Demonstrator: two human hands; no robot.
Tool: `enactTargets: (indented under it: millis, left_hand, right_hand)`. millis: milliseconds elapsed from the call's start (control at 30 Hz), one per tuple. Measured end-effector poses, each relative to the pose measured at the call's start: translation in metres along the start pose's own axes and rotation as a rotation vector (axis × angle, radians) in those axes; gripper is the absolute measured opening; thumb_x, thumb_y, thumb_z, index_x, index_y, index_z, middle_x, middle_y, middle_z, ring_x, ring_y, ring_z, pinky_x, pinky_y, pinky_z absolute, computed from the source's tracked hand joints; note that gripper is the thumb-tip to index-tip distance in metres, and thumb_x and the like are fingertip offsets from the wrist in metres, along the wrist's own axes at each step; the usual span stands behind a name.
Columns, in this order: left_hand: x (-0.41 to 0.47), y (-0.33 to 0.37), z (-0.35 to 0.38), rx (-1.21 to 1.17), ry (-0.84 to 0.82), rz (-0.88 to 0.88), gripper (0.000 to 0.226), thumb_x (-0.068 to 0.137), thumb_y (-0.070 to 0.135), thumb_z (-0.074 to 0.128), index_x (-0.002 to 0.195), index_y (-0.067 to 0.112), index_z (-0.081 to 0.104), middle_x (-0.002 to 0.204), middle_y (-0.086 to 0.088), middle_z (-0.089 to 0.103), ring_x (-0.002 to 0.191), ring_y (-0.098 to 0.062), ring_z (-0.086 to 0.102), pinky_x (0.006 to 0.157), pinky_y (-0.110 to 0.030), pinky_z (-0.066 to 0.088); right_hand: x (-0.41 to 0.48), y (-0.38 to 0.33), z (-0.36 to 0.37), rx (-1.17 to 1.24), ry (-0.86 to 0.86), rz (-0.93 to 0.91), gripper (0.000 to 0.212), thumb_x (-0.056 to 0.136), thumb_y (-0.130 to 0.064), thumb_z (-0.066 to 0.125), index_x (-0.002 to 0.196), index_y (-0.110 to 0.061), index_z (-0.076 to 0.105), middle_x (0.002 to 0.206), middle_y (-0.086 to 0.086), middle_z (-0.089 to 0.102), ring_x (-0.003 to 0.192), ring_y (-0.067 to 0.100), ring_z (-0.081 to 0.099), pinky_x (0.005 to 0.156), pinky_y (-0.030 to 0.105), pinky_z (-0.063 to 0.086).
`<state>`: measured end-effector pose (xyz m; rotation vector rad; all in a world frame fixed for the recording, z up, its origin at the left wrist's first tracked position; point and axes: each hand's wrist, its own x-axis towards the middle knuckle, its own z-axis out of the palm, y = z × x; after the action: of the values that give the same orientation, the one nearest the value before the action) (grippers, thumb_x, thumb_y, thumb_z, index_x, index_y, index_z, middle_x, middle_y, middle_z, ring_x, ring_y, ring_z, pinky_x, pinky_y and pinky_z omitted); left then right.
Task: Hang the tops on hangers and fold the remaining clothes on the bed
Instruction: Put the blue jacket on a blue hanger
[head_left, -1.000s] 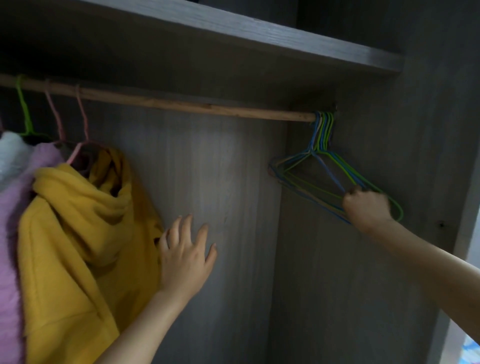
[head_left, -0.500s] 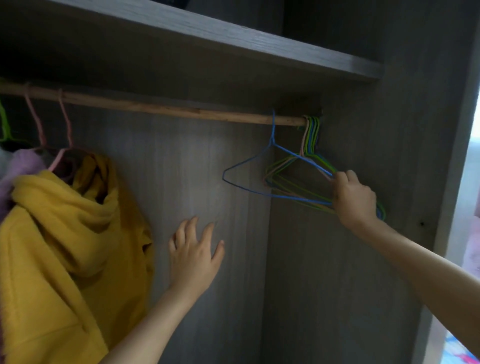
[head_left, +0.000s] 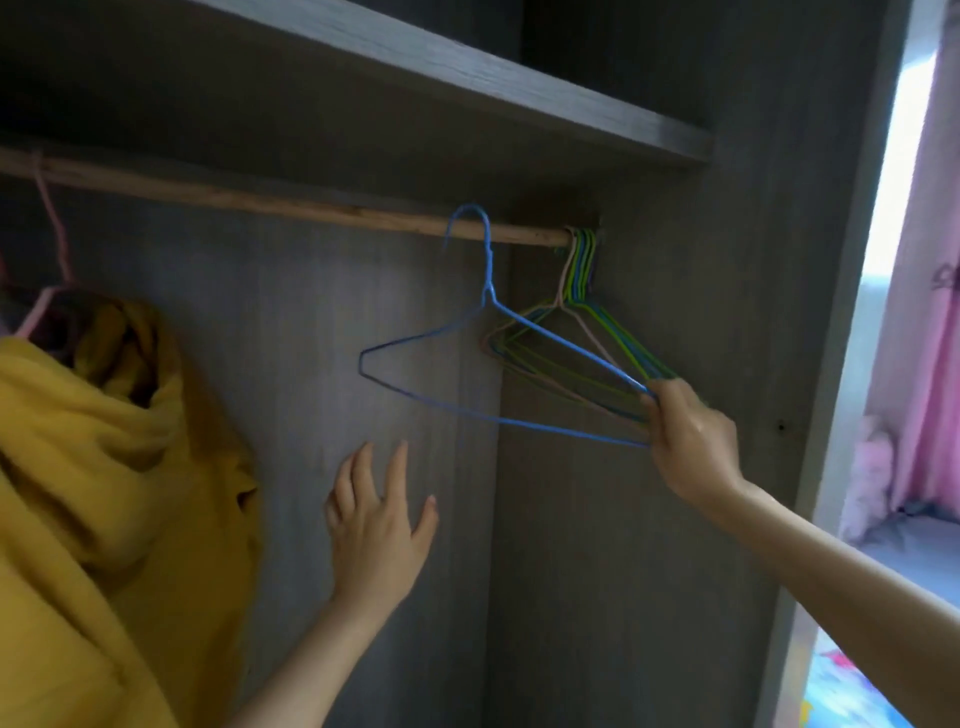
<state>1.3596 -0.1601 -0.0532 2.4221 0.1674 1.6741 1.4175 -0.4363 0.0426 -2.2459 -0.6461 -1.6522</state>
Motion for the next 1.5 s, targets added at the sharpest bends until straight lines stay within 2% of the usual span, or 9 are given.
enactTargets:
  millis: [200, 367, 600, 733, 967, 1200, 1300, 1400, 1500]
  left_hand:
    - [-0.029, -0.019, 0.003, -0.025, -0.015, -0.090, 0.093, 0.061, 0.025, 0.081, 0.137, 0.007, 0.031, 0.132, -0.037, 0.041, 0.117, -0.050, 0.038, 0.086, -0.062, 0.041]
    - [-0.071, -0.023, -0.002, -0.295, -0.240, -0.122, 0.042, 0.074, 0.024, 0.052, 0.107, 0.003, 0.066, 0.090, -0.019, 0.070, 0.082, -0.041, 0.067, 0.072, -0.052, 0.050]
    - [-0.164, -0.006, -0.019, -0.629, -0.704, -0.330, 0.019, 0.084, 0.001, 0.063, 0.100, 0.006, 0.070, 0.087, -0.013, 0.071, 0.082, -0.028, 0.066, 0.066, -0.028, 0.040]
    - [-0.227, 0.015, -0.032, -0.724, -0.895, -0.309, 0.010, 0.080, 0.001, 0.068, 0.084, 0.010, 0.072, 0.077, -0.006, 0.071, 0.075, -0.027, 0.067, 0.068, -0.033, 0.049]
    - [-0.291, 0.085, -0.065, -0.939, -1.081, -0.387, 0.024, 0.077, -0.006, 0.069, 0.071, 0.016, 0.067, 0.067, 0.004, 0.066, 0.065, 0.013, 0.058, 0.059, -0.005, 0.040]
    - [-0.337, 0.173, -0.077, -1.016, -1.219, -0.402, 0.028, 0.076, -0.005, 0.070, 0.069, 0.022, 0.067, 0.065, 0.011, 0.069, 0.062, 0.012, 0.058, 0.059, -0.004, 0.040]
    - [-0.356, 0.230, -0.084, -1.018, -1.263, -0.355, 0.022, 0.078, -0.001, 0.070, 0.074, 0.021, 0.069, 0.074, -0.005, 0.071, 0.064, 0.003, 0.059, 0.060, -0.004, 0.040]
    - [-0.378, 0.286, -0.094, -1.026, -1.300, -0.282, 0.018, 0.079, 0.003, 0.069, 0.076, 0.020, 0.069, 0.076, -0.008, 0.070, 0.062, -0.003, 0.058, 0.062, -0.008, 0.040]
    - [-0.416, 0.354, -0.113, -1.050, -1.359, -0.209, 0.017, 0.079, 0.004, 0.070, 0.079, 0.020, 0.069, 0.077, -0.007, 0.069, 0.059, 0.012, 0.055, 0.059, -0.003, 0.038]
  right_hand:
    - [-0.071, 0.008, -0.049, -0.024, -0.058, -0.261, 0.034, 0.102, -0.036, 0.020, 0.091, -0.014, 0.044, 0.063, 0.009, 0.056, 0.045, 0.029, 0.057, 0.035, 0.025, 0.036]
    - [-0.129, 0.002, -0.092, -0.092, -0.120, -0.279, 0.031, 0.102, -0.029, 0.022, 0.089, -0.012, 0.044, 0.059, 0.010, 0.055, 0.042, 0.026, 0.055, 0.032, 0.025, 0.033]
    - [-0.244, -0.006, -0.158, -0.278, -0.309, -0.035, 0.034, 0.103, -0.031, 0.019, 0.087, -0.013, 0.043, 0.059, 0.010, 0.056, 0.042, 0.027, 0.056, 0.031, 0.025, 0.035]
    - [-0.319, -0.013, -0.224, -0.363, -0.408, 0.143, 0.029, 0.102, -0.029, 0.024, 0.088, -0.012, 0.044, 0.062, 0.010, 0.056, 0.050, 0.028, 0.057, 0.035, 0.027, 0.037]
    - [-0.422, -0.044, -0.324, -0.573, -0.424, 0.487, 0.035, 0.102, -0.033, 0.017, 0.089, -0.014, 0.043, 0.071, 0.007, 0.059, 0.073, 0.021, 0.049, 0.042, 0.028, 0.044]
    - [-0.471, -0.044, -0.403, -0.702, -0.409, 0.800, 0.005, 0.089, -0.015, 0.041, 0.092, -0.014, 0.044, 0.067, 0.007, 0.057, 0.071, 0.019, 0.044, 0.039, 0.028, 0.044]
    - [-0.491, -0.030, -0.443, -0.626, -0.394, 1.148, 0.021, 0.080, 0.003, 0.059, 0.101, -0.003, 0.059, 0.074, 0.010, 0.060, 0.080, 0.032, 0.057, 0.060, 0.035, 0.049]
    - [-0.506, -0.017, -0.488, -0.577, -0.438, 1.368, 0.018, 0.084, -0.003, 0.062, 0.101, 0.000, 0.064, 0.081, 0.009, 0.060, 0.090, 0.033, 0.053, 0.079, 0.040, 0.043]
    - [-0.530, -0.007, -0.549, -0.638, -0.372, 1.504, 0.015, 0.088, -0.013, 0.059, 0.100, -0.006, 0.062, 0.086, 0.002, 0.060, 0.096, 0.024, 0.050, 0.077, 0.031, 0.030]
